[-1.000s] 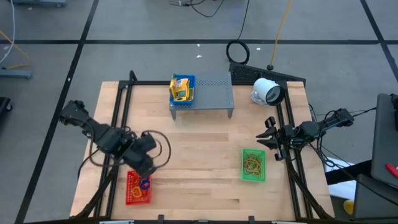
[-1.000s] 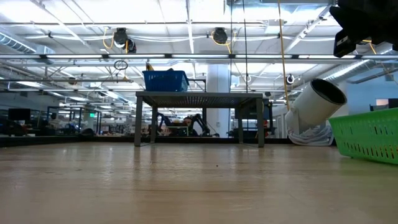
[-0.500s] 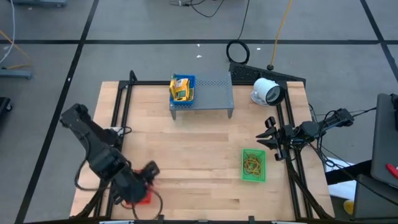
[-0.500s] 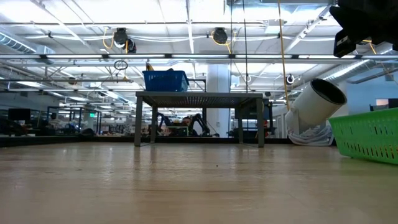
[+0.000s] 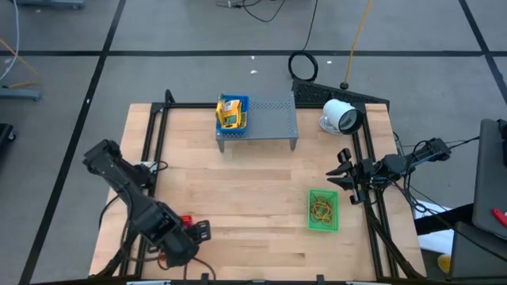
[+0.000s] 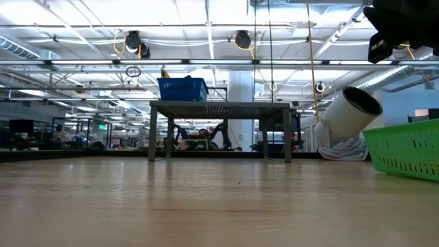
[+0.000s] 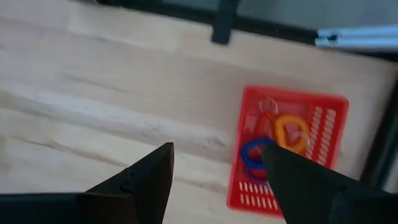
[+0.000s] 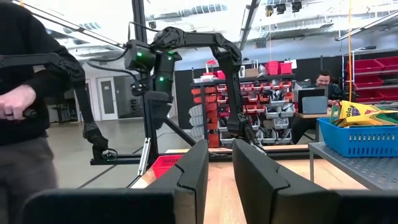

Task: Pick & Place Office Desk Supplies
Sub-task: Put the red bin with spiral keychains on the shelf

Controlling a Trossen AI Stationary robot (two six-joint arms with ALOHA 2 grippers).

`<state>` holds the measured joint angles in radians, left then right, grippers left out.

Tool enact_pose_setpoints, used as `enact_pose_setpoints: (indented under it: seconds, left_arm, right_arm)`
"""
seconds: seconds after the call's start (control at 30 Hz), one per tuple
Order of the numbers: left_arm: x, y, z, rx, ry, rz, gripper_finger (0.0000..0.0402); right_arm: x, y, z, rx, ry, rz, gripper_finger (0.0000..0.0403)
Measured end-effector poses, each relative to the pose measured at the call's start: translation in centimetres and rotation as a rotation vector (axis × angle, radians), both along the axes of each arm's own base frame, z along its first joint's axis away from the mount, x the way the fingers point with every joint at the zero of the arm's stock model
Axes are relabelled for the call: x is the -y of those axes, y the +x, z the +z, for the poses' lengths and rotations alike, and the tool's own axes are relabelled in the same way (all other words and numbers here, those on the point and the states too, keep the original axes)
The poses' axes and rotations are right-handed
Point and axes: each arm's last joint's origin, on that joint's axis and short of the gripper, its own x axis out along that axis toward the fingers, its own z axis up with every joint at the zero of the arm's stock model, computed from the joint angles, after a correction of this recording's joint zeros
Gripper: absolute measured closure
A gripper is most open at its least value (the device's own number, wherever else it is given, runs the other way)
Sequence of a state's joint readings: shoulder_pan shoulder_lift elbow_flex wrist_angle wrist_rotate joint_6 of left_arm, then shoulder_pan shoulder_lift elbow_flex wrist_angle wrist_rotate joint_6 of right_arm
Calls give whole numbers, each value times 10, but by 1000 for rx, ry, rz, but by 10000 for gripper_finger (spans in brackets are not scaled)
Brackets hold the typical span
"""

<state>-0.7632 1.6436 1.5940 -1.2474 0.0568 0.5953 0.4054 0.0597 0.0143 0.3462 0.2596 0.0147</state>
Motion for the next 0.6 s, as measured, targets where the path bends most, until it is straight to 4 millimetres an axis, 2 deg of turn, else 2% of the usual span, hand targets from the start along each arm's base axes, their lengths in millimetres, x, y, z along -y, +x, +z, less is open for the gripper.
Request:
enact_pose_setpoints:
  seconds: [0.17,0.3,0.43,0.6]
  left_arm:
    - [-14,1,-2,-114,0,-18,147]
    - [-18,12,-4,-113,-33,-40,147]
    - [-12,21,-18,-111,-9,-74,147]
    - [3,27,-46,-57,60,-82,147]
  right_arm:
    - [0,0,0,0,0,0,339]
    - [0,0,0,0,0,0,339]
    - [0,0,0,0,1,0,339]
    - [0,0,0,0,0,0,339]
